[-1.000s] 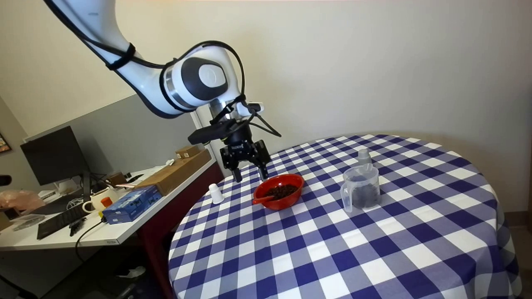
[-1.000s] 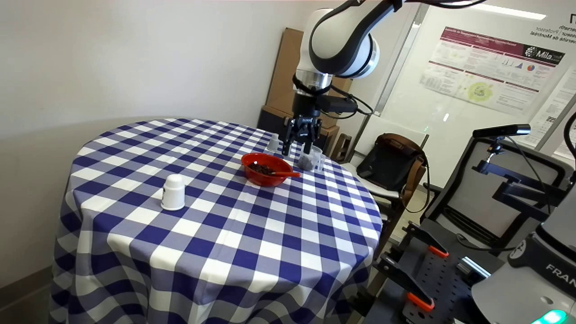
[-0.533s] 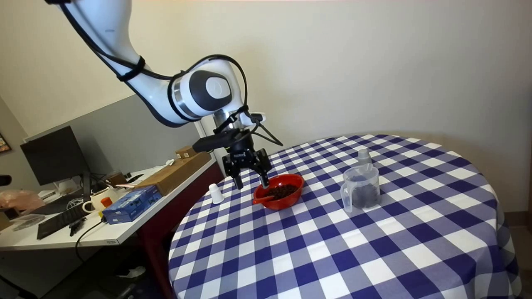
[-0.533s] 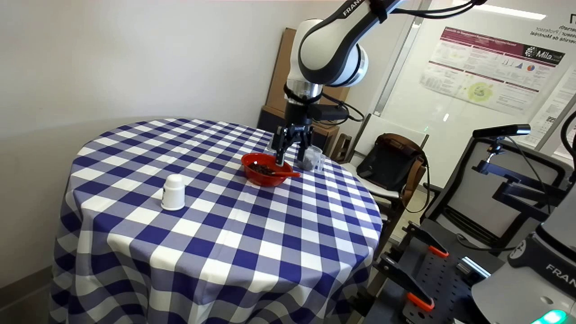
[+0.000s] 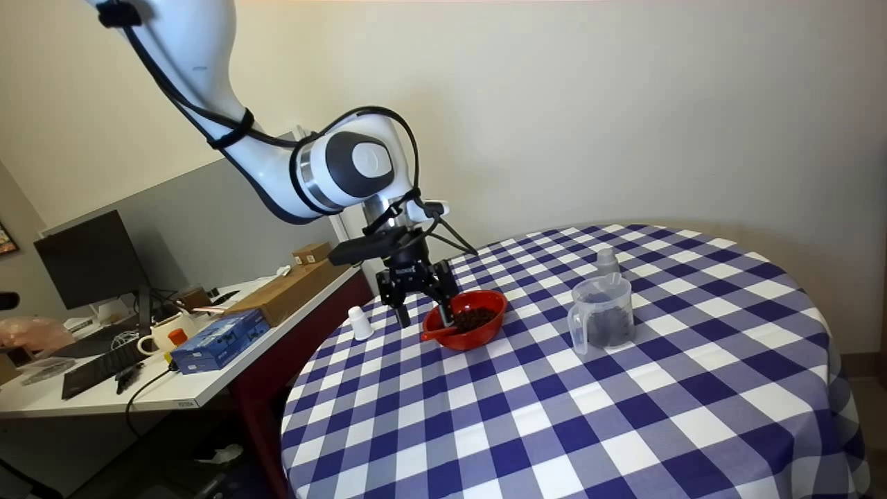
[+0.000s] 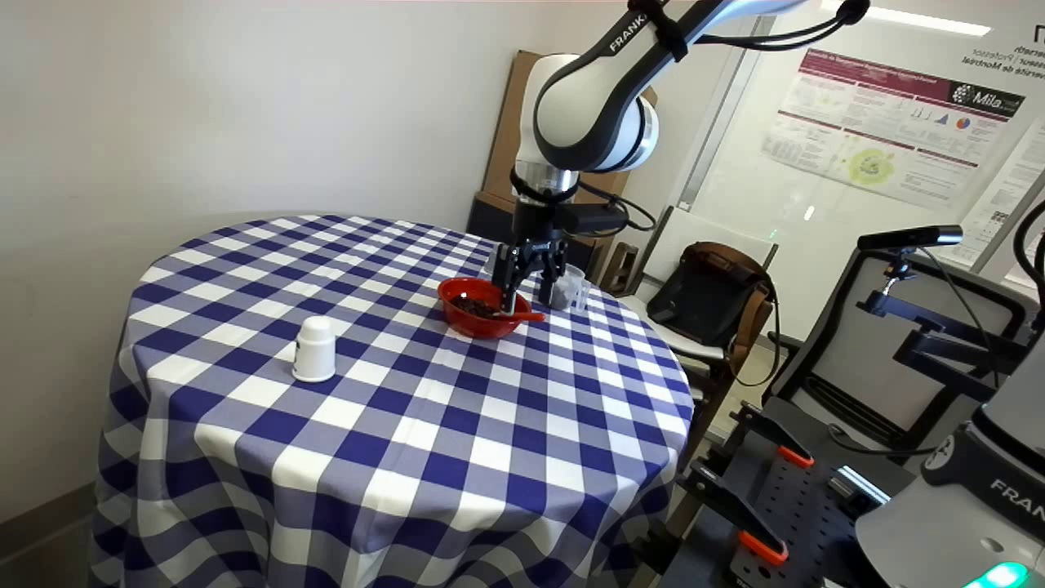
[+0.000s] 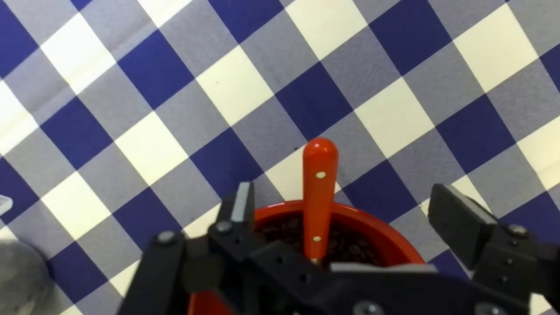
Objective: Scoop some contents of the red bowl with a spoon and put them in the jug
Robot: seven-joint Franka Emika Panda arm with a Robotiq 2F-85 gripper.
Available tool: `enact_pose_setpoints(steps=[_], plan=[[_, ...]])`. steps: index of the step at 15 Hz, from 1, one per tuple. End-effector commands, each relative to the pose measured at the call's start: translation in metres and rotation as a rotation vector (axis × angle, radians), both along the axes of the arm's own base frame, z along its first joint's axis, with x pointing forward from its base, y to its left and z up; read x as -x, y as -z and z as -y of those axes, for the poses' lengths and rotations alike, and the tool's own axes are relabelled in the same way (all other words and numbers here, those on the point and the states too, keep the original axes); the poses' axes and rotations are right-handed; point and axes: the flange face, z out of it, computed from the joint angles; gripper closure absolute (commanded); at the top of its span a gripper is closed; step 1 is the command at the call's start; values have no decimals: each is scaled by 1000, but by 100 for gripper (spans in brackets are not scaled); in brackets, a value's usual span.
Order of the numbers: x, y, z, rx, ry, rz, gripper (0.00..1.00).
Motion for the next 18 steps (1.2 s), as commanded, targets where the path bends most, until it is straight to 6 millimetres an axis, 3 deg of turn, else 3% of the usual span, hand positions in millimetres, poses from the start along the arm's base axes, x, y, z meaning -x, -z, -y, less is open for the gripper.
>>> enact_pose_setpoints(steps=[1,6,8,15,17,18], plan=[[-3,8,6,28,-16,-9,0],[1,16,3,30,-27,-28,0],[1,17,0,30,-30,-30,26],[1,15,0,28,-29,-26,79],[1,15,1,26,-27,-25,92],[1,15,1,25,-26,-24,93]])
